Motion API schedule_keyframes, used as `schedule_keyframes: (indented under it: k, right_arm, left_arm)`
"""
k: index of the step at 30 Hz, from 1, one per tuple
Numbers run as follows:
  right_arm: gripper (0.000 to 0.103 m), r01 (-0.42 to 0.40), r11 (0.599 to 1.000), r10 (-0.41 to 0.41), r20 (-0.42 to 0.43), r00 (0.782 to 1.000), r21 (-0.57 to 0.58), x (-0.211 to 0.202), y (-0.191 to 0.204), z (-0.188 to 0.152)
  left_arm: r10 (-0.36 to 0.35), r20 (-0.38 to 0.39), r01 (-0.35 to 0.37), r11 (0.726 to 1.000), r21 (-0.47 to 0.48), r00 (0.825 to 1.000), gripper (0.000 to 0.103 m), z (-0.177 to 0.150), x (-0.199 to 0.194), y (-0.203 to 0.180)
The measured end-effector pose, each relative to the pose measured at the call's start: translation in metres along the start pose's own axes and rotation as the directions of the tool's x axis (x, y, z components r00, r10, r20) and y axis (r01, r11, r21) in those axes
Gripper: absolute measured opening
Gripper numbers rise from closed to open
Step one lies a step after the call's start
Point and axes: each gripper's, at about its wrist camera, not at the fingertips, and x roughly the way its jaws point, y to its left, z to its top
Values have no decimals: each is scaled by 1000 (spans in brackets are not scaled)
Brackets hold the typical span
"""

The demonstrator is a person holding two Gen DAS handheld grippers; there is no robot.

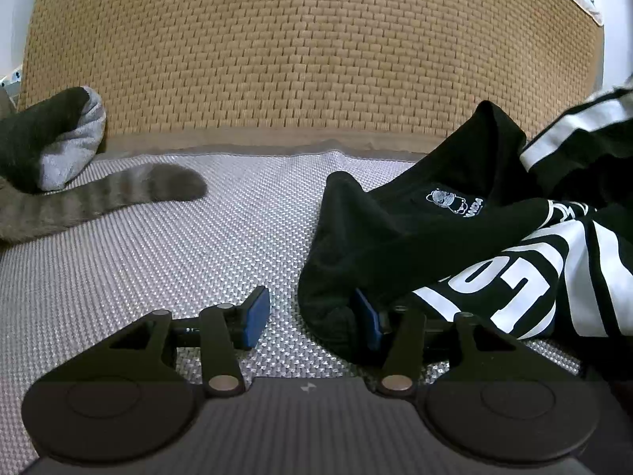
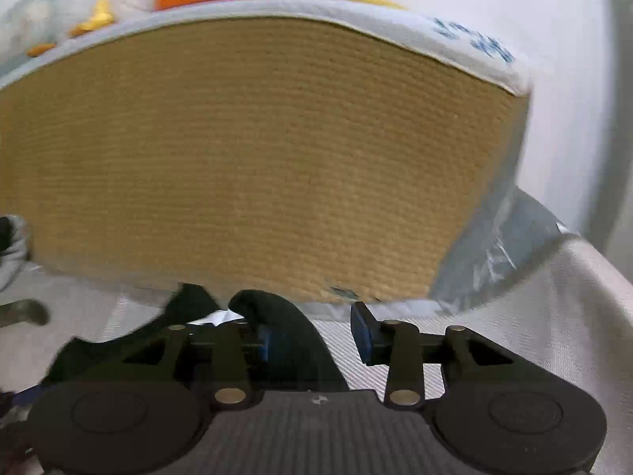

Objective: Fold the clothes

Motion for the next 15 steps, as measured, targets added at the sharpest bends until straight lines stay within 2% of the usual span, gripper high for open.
schedule_keyframes:
  k: [1, 2, 5, 9, 12, 15]
  right_arm:
    - [19, -17, 1000, 18, -48, 999, 19, 7, -6, -4]
    - [16, -18, 999, 21, -82, 996, 30, 8, -12, -11]
    - [16, 9, 999, -2, -147, 989, 47, 4, -31, -34]
    - [16, -30, 996, 45, -190, 981, 79, -21, -47, -55]
    - [16, -55, 998, 61, -175, 983, 39, -46, -40, -53]
    - [23, -81, 996, 77, -125, 989, -33, -62, -24, -41]
  left_arm:
    - [-1, 0, 1, 1000, -2, 1000, 52, 0, 0, 0]
    - [-1, 1, 1, 1000, -2, 1000, 52, 0, 0, 0]
    - [-4, 3, 4, 1000, -7, 1000, 52, 0, 0, 1]
    - [-4, 4, 4, 1000, -9, 1000, 53, 0, 0, -1]
    - [-6, 4, 6, 1000, -11, 1000, 53, -1, 0, 0]
    - [-8, 4, 8, 1000, -12, 1000, 53, -1, 0, 0]
